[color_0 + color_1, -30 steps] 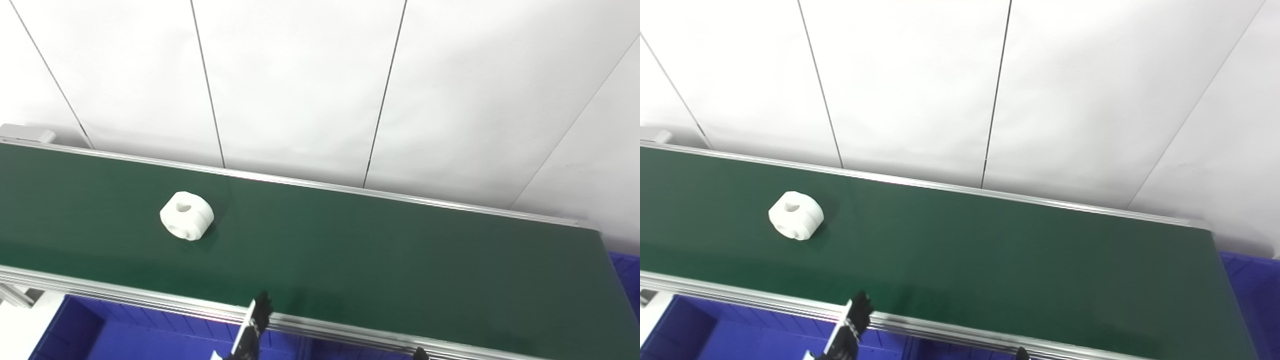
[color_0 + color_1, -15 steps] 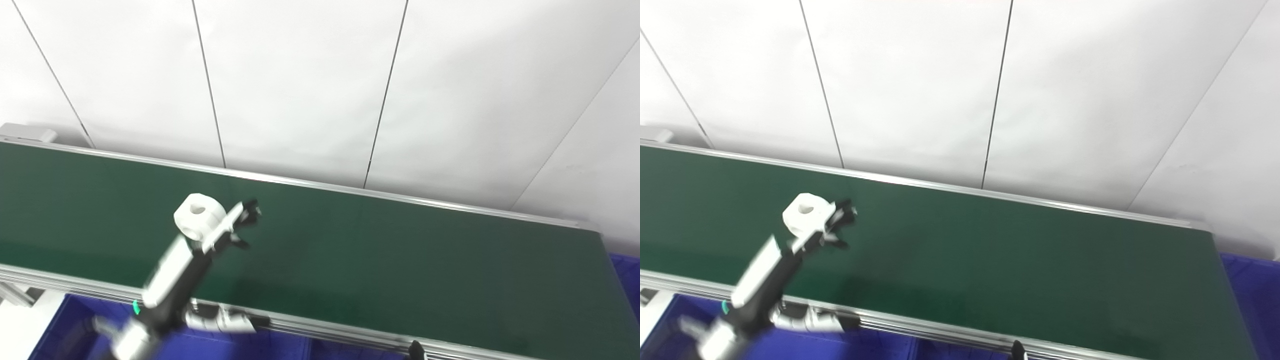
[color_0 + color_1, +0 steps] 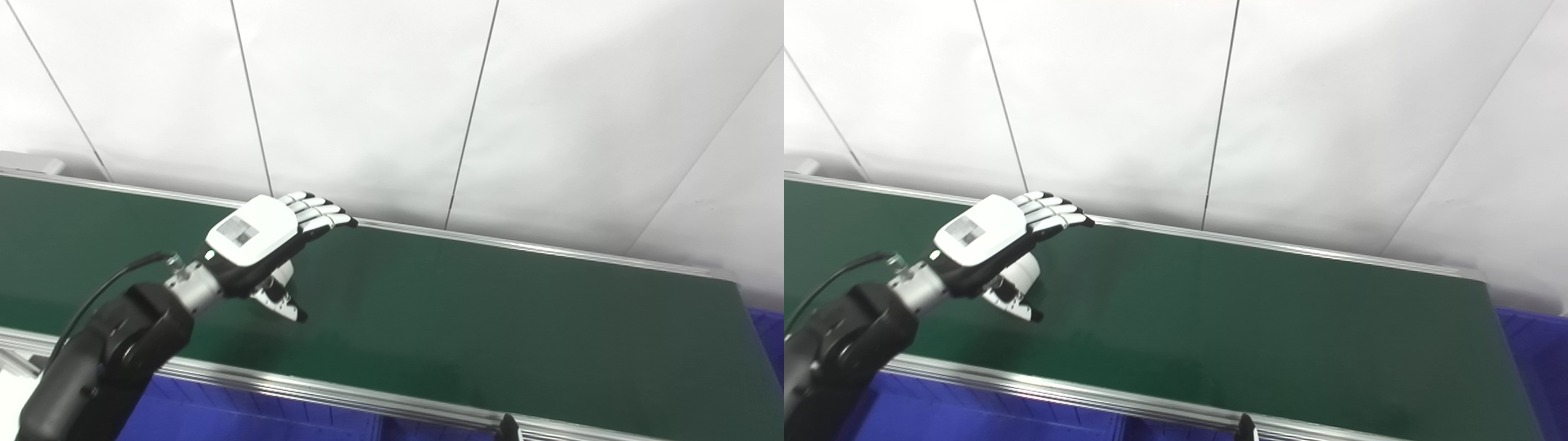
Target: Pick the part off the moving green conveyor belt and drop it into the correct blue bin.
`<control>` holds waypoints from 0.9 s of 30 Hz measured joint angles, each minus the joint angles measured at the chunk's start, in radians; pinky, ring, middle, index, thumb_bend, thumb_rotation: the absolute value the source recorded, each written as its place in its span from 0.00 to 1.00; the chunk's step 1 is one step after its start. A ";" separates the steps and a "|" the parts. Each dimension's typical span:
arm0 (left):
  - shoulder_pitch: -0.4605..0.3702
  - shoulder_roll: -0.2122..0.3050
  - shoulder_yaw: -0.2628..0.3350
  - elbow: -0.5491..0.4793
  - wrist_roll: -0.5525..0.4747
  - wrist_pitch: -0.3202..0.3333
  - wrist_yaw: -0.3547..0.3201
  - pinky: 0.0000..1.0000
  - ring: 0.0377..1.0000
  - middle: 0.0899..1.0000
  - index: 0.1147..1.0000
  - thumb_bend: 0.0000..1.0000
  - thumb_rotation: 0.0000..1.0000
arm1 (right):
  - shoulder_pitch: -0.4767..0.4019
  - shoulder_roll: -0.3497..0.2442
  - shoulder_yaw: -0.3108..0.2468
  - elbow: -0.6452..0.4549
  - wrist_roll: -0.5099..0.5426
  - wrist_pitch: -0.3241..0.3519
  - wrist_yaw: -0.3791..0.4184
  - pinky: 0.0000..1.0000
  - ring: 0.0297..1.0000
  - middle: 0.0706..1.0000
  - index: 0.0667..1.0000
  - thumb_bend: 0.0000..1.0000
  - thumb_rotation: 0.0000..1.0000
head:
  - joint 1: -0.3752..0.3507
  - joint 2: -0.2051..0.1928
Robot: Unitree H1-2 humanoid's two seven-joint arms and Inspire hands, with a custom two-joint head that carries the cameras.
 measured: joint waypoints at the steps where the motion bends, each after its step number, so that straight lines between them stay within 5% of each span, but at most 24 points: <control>1: -0.021 0.008 -0.013 0.032 0.022 -0.002 0.002 0.95 0.92 0.91 0.87 1.00 0.14 | 0.000 -0.001 0.000 0.000 0.006 -0.001 0.003 1.00 1.00 1.00 1.00 0.79 1.00 | 0.000 0.000; 10: -0.144 0.021 -0.120 0.256 0.082 -0.004 -0.021 0.97 0.94 0.94 0.86 1.00 0.16 | 0.003 0.000 -0.001 -0.001 0.008 -0.003 0.003 1.00 1.00 1.00 1.00 0.77 1.00 | -0.008 0.008; 18: -0.181 0.020 -0.178 0.352 0.079 0.015 -0.061 0.94 0.92 0.91 0.86 1.00 0.17 | 0.005 0.000 0.000 -0.003 0.003 -0.003 0.003 1.00 1.00 1.00 1.00 0.78 1.00 | -0.020 0.018; 23: -0.184 0.002 -0.180 0.393 0.022 0.054 -0.079 0.84 0.86 0.89 0.85 1.00 0.13 | 0.010 0.000 0.000 -0.009 0.003 -0.003 0.003 1.00 1.00 1.00 1.00 0.78 1.00 | -0.025 0.025; 27: -0.184 -0.012 -0.210 0.393 0.053 0.078 -0.075 0.67 0.74 0.77 0.74 0.97 0.02 | 0.011 0.000 0.000 -0.010 0.004 -0.003 0.003 1.00 1.00 1.00 1.00 0.81 1.00 | -0.026 0.029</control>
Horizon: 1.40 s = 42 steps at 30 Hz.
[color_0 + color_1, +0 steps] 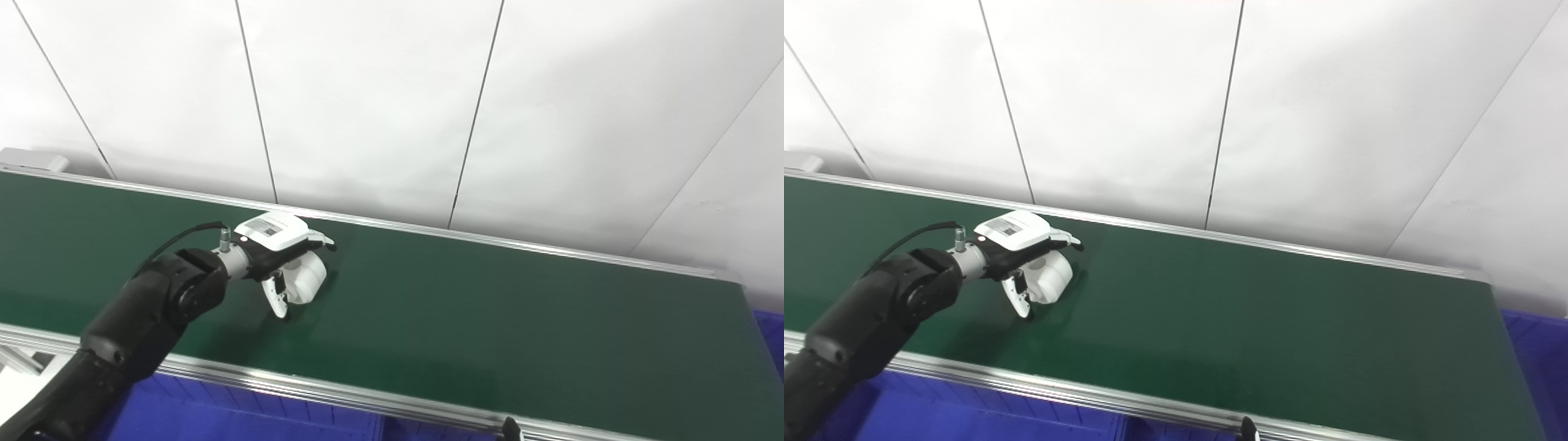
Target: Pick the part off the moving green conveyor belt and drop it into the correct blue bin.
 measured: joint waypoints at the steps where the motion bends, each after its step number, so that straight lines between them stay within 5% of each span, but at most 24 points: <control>1: -0.001 -0.004 -0.012 0.000 0.024 0.009 0.012 0.63 0.70 0.74 0.71 0.96 0.01 | 0.001 0.000 0.000 -0.001 0.001 0.000 0.000 1.00 1.00 1.00 1.00 0.81 1.00 | 0.000 0.000; 3: -0.005 -0.013 -0.028 -0.002 0.053 0.023 0.025 0.54 0.59 0.62 0.62 0.83 0.00 | 0.002 0.000 0.000 -0.002 0.002 0.000 0.000 1.00 1.00 1.00 1.00 0.83 1.00 | 0.000 0.002; 4: -0.006 -0.016 -0.033 -0.002 0.063 0.024 0.035 0.48 0.48 0.51 0.52 0.62 0.00 | 0.003 0.000 0.000 -0.003 0.003 0.000 0.001 1.00 1.00 1.00 1.00 0.83 1.00 | 0.000 0.003; 7: -0.006 -0.021 -0.037 0.018 0.067 0.009 0.089 0.45 0.41 0.48 0.44 0.52 0.00 | 0.005 0.000 0.000 -0.006 0.004 0.000 0.001 1.00 1.00 1.00 1.00 0.84 1.00 | -0.002 0.006; 23: 0.001 -0.018 -0.043 -0.004 0.030 -0.051 0.141 0.40 0.39 0.40 0.45 0.50 0.00 | 0.029 0.016 0.006 -0.033 0.009 0.000 0.015 1.00 1.00 1.00 1.00 0.81 1.00 | 0.014 0.043; 30: 0.027 0.010 -0.010 -0.291 -0.025 -0.046 0.064 0.40 0.39 0.39 0.45 0.50 0.00 | 0.040 0.013 0.005 -0.104 0.024 0.005 0.046 1.00 1.00 1.00 1.00 0.83 1.00 | 0.084 0.138; 34: 0.046 0.026 0.027 -0.443 -0.074 -0.025 -0.016 0.43 0.39 0.40 0.46 0.50 0.00 | 0.041 0.006 0.000 -0.157 0.051 0.042 0.063 1.00 1.00 1.00 1.00 0.83 1.00 | 0.199 0.231; 42: 0.200 0.069 0.123 -0.631 -0.130 0.048 -0.155 0.45 0.43 0.46 0.41 0.50 0.00 | 0.035 -0.008 -0.013 -0.236 0.103 0.112 0.100 1.00 1.00 1.00 1.00 0.81 1.00 | 0.245 0.268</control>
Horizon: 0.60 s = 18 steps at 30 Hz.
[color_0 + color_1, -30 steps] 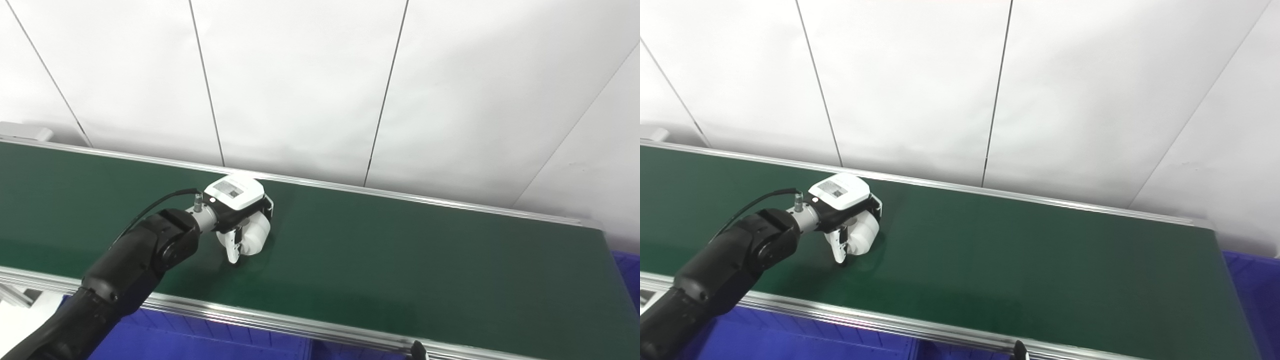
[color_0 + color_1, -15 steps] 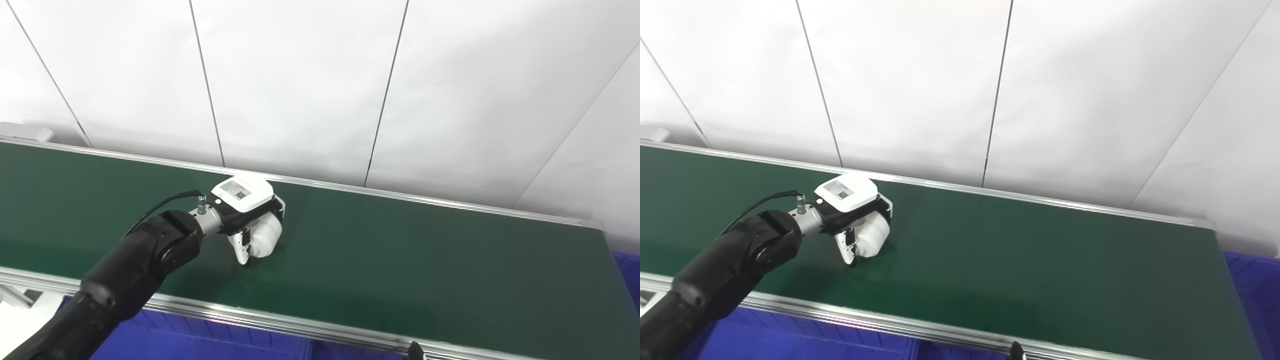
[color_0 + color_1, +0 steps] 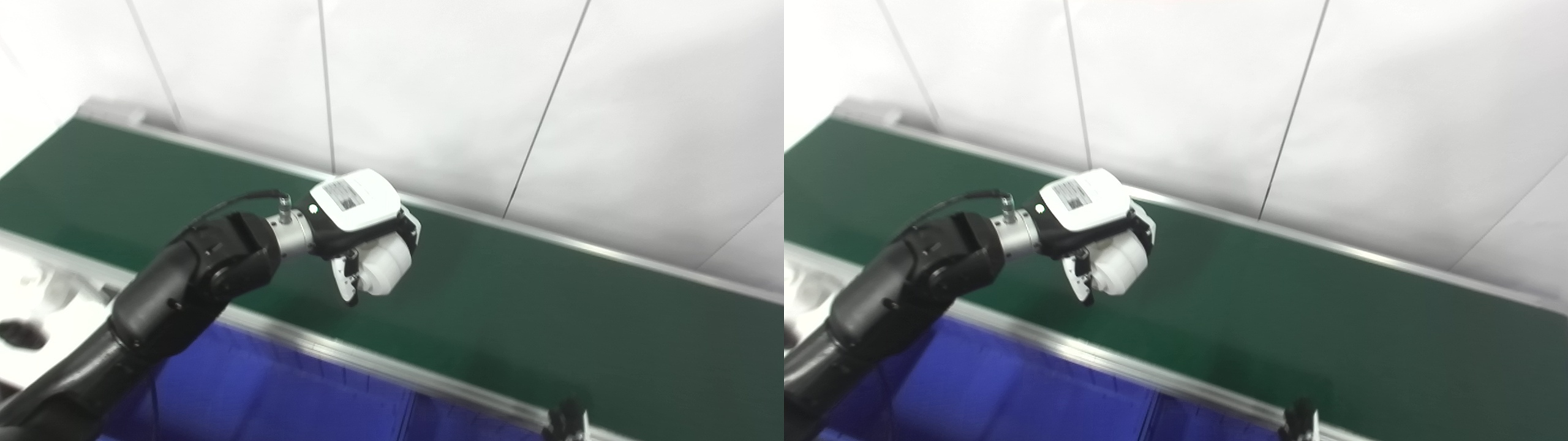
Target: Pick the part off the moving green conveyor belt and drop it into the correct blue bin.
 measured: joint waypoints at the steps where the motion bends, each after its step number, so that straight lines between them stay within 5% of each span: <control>1: 0.029 0.006 0.018 -0.020 0.000 0.008 -0.003 0.46 0.43 0.45 0.41 0.50 0.00 | -0.002 -0.002 0.000 -0.008 0.000 0.011 0.004 1.00 1.00 1.00 1.00 0.81 1.00 | -0.003 0.000; 11: 0.368 0.032 0.160 -0.024 -0.005 0.030 0.048 0.40 0.37 0.40 0.46 0.50 0.00 | -0.004 -0.007 -0.004 -0.017 0.004 0.047 0.022 1.00 1.00 1.00 1.00 0.79 1.00 | -0.029 0.000; 18: 0.487 -0.059 0.161 0.098 0.083 0.036 0.189 0.45 0.41 0.44 0.44 0.50 0.00 | -0.039 0.003 -0.012 -0.015 0.028 0.054 0.022 1.00 1.00 1.00 1.00 0.82 1.00 | -0.028 -0.012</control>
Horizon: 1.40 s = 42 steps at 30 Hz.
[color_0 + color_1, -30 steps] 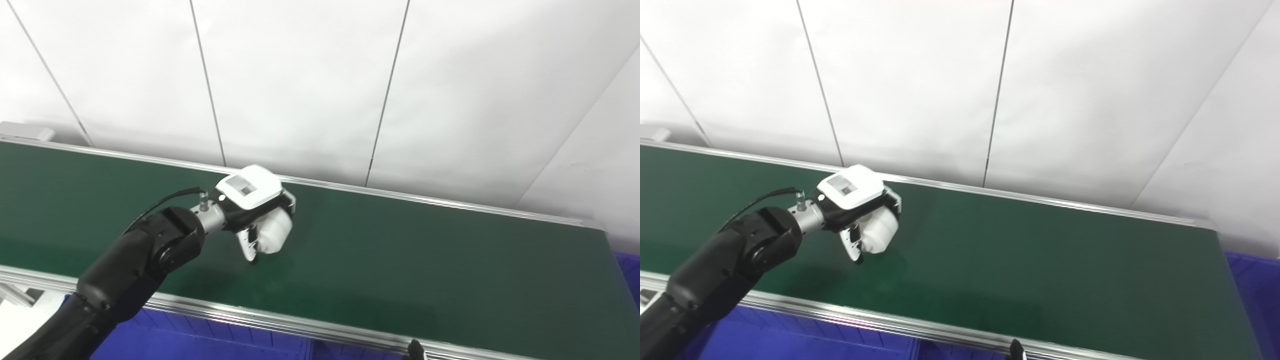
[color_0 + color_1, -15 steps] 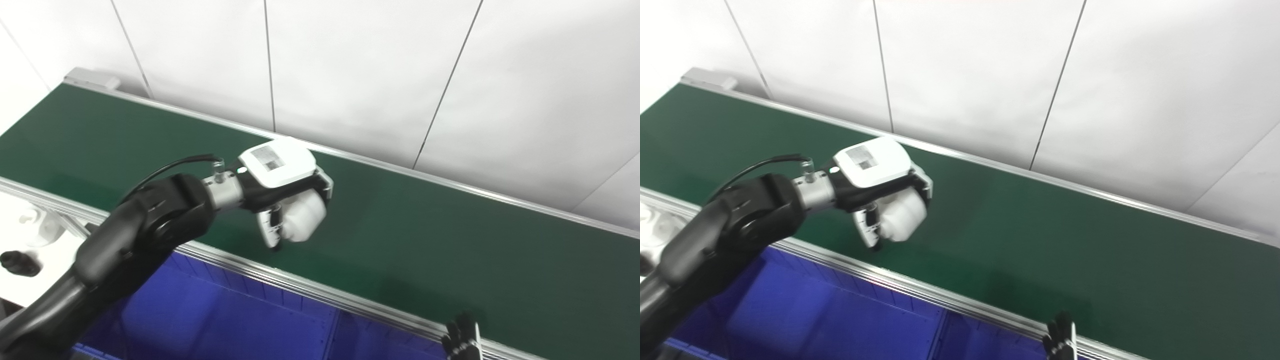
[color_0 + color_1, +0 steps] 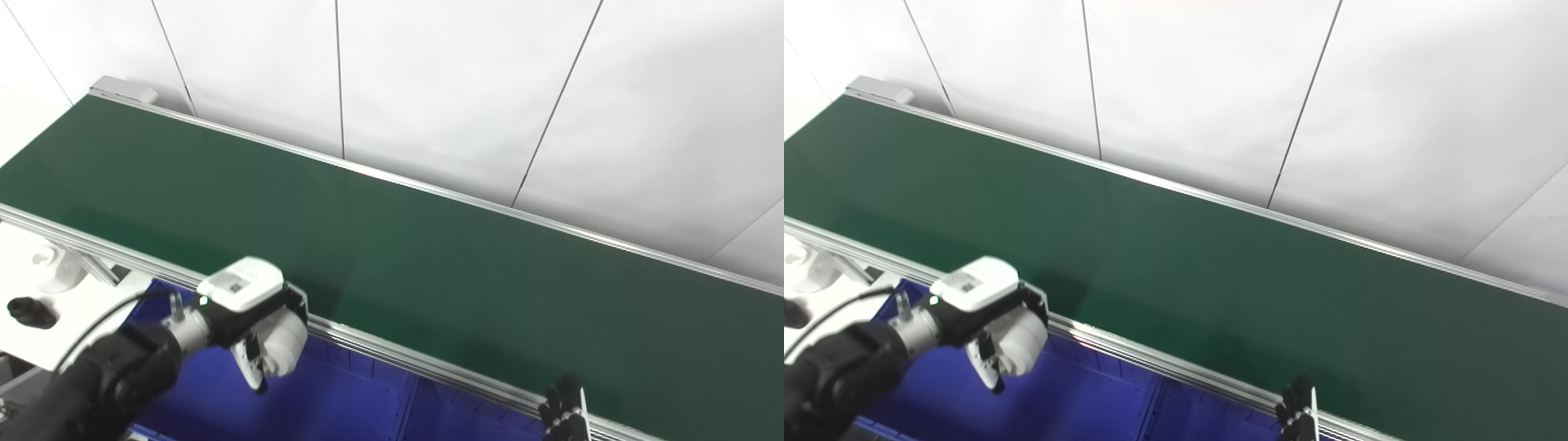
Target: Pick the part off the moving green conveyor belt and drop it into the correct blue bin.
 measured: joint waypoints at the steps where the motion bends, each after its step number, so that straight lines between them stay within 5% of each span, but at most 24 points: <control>1: 0.005 -0.010 -0.004 0.021 0.014 -0.008 0.029 0.45 0.40 0.44 0.44 0.50 0.00 | -0.008 0.001 0.000 0.001 0.000 0.001 0.001 1.00 1.00 1.00 1.00 0.82 1.00 | 0.000 -0.002; 6: 0.018 -0.013 -0.026 0.159 0.089 -0.059 0.190 0.40 0.39 0.46 0.44 0.50 0.00 | -0.031 0.001 -0.001 0.016 0.000 0.002 0.007 1.00 1.00 1.00 1.00 0.80 1.00 | -0.015 -0.005; 11: 0.017 -0.020 -0.035 0.285 0.157 -0.032 0.290 0.40 0.37 0.43 0.46 0.50 0.00 | -0.030 0.002 -0.009 0.019 0.006 0.002 0.011 1.00 1.00 1.00 1.00 0.81 1.00 | -0.017 0.000; 20: 0.002 -0.020 -0.072 0.301 0.184 0.027 0.289 0.41 0.42 0.40 0.46 0.52 0.00 | -0.031 0.000 -0.024 0.019 0.034 0.003 0.024 1.00 1.00 1.00 1.00 0.81 1.00 | -0.006 -0.002; 21: 0.000 -0.020 -0.076 0.288 0.190 0.042 0.265 0.47 0.49 0.49 0.51 0.76 0.19 | -0.031 -0.002 -0.027 0.019 0.036 0.003 0.025 1.00 1.00 1.00 1.00 0.82 1.00 | -0.006 -0.002; 22: 0.000 -0.019 -0.080 0.274 0.196 0.056 0.244 0.55 0.56 0.55 0.54 0.86 0.30 | -0.032 -0.004 -0.028 0.019 0.037 0.005 0.027 1.00 1.00 1.00 1.00 0.82 1.00 | -0.003 -0.002; 24: -0.003 -0.014 -0.087 0.227 0.202 0.090 0.170 0.69 0.69 0.67 0.62 0.97 0.50 | -0.034 -0.008 -0.032 0.020 0.042 0.008 0.033 1.00 1.00 1.00 1.00 0.82 1.00 | -0.002 -0.003; 26: -0.004 -0.001 -0.095 0.180 0.202 0.116 0.084 0.76 0.75 0.74 0.68 0.99 0.59 | -0.038 -0.010 -0.035 0.024 0.044 0.009 0.035 1.00 1.00 1.00 1.00 0.82 1.00 | -0.002 -0.003; 36: 0.021 0.047 -0.048 -0.195 0.159 0.271 -0.370 0.86 0.83 0.83 0.79 0.95 0.71 | -0.042 -0.013 -0.043 0.025 0.050 0.019 0.041 0.99 0.99 1.00 1.00 0.82 1.00 | 0.011 0.005; 42: 0.023 0.069 0.051 -0.521 -0.033 0.465 -0.690 0.81 0.87 0.86 0.83 0.87 0.66 | -0.046 -0.024 -0.045 0.025 0.055 0.021 0.057 0.97 0.98 1.00 1.00 0.81 1.00 | 0.009 0.006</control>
